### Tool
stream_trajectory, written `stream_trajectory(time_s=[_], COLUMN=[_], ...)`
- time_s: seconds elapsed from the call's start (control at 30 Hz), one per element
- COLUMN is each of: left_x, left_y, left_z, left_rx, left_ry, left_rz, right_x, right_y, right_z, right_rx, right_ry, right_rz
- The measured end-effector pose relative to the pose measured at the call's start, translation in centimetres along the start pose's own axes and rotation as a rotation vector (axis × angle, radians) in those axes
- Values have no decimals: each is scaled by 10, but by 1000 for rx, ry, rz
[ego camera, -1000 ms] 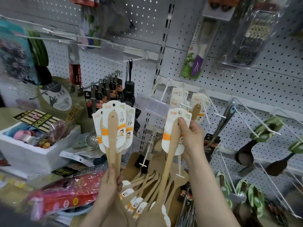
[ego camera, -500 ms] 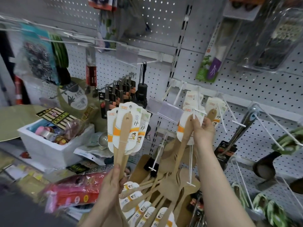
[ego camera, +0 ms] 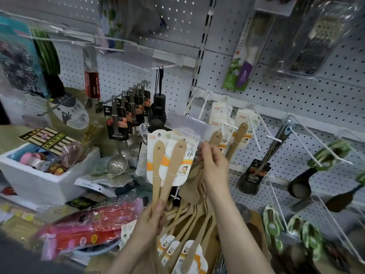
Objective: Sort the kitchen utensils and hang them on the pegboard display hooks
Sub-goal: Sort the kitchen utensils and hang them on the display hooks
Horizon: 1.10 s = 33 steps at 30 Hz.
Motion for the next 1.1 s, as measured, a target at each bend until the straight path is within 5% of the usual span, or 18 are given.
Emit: stream_trajectory(time_s=[0.17, 0.47, 0.67, 0.87, 1.1], left_x=[5, 18, 10, 12, -7], left_y=[-5, -10, -8, -7, -7], left_z=[9, 10, 14, 10, 10], left_rx=[29, 22, -34, -100, -184], left_ry=[-31, 131, 196, 194, 118], left_rz=[-17, -4, 45, 23, 13], right_x=[7, 9, -7, -1, 11], right_y=[-12, -22, -22, -18, -11], right_z=[2, -31, -32, -37, -42], right_rx=[22, -184, -120, -113, -132], right_ry=[100, -38, 46, -100, 63], right_rz=[17, -52, 115, 41, 32])
Point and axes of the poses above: each hand's wrist, its own y-axis towards the middle knuckle, its own z-axis out of the palm, x = y × z, the point moved 10 cm from there along y, towards the middle knuckle, and after that the axes turned 7 degrees about -x, right-handed, at the moved point
